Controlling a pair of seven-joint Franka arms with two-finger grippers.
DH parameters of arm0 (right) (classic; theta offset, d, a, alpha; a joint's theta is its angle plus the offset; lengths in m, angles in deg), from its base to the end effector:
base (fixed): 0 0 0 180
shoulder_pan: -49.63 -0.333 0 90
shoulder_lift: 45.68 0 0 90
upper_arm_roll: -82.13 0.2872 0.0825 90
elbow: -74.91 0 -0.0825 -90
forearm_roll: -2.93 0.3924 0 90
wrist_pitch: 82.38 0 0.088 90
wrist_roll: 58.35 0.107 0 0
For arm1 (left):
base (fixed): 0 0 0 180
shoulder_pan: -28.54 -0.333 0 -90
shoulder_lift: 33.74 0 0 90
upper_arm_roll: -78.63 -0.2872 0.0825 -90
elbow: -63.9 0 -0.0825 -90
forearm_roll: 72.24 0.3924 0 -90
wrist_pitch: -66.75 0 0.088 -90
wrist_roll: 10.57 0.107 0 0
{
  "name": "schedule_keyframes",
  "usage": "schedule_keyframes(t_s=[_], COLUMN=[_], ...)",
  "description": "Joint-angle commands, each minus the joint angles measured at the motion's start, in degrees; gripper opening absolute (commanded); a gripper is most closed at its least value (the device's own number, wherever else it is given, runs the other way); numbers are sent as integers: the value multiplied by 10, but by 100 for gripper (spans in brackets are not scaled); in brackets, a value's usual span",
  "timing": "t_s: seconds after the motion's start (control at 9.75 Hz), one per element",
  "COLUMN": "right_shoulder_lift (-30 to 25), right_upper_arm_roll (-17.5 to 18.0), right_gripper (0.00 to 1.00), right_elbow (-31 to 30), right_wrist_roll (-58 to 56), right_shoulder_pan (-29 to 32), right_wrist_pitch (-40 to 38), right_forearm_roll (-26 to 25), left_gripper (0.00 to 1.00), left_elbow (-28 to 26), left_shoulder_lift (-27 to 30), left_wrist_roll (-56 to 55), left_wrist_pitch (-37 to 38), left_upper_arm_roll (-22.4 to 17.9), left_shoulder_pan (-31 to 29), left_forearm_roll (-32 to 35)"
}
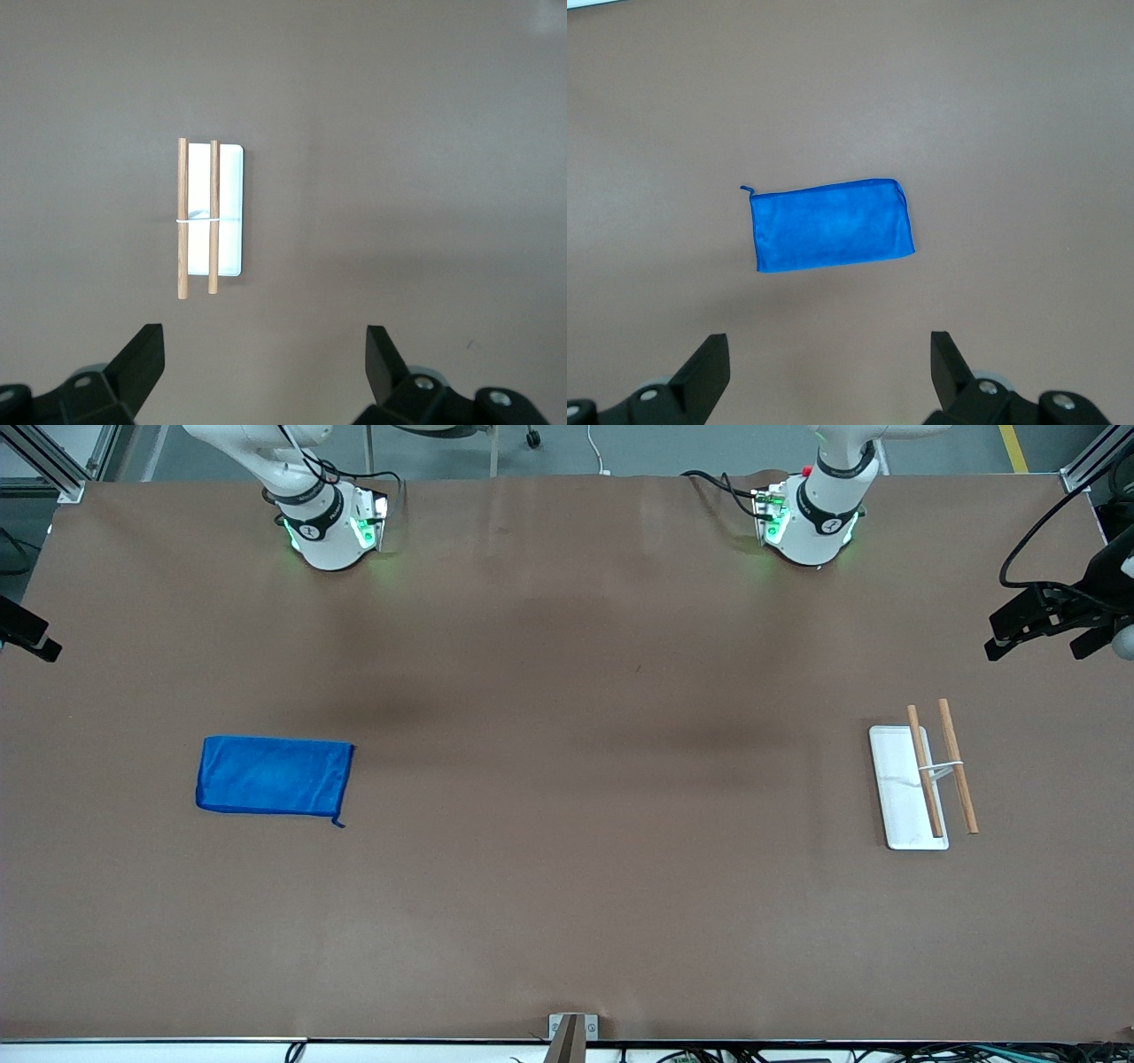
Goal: Right arm passes towel to left arm to hang
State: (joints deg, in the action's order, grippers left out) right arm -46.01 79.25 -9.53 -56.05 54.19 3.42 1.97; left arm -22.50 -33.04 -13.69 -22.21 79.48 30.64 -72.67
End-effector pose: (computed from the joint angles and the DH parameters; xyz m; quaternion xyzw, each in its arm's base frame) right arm 0.5489 -0.0737 0.6387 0.9962 -0.0856 0.0144 0.0089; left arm 0.5573 -0.0296 0.6311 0.9996 0.0013 0.0282 0.0052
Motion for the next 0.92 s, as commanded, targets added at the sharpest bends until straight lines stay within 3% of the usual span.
schedule_keyframes(t_s=[0.0,0.51,0.72,0.82], right_shoulder_lift=[0,2,4,2], right_upper_arm_roll=[8,9,9,11], right_gripper=[100,100,100,100], right_elbow=[2,2,-55,-107], right_wrist_roll=[5,-5,-5,-5], right_shoulder_pan=[9,2,-5,-5], right_wrist_pitch=[0,-5,2,43], right_forearm_roll=[3,-5,-12,-18], left_gripper=[100,100,100,100], left_elbow=[-23,-24,-26,-26], left_shoulder_lift=[-3,-15,-15,-16], left_wrist_roll=[10,9,9,9], left_wrist_pitch=[-16,-31,-35,-35], left_upper_arm_roll=[6,6,6,6], left_shoulder_pan=[-5,-5,-6,-6], left_forearm_roll=[9,9,9,9])
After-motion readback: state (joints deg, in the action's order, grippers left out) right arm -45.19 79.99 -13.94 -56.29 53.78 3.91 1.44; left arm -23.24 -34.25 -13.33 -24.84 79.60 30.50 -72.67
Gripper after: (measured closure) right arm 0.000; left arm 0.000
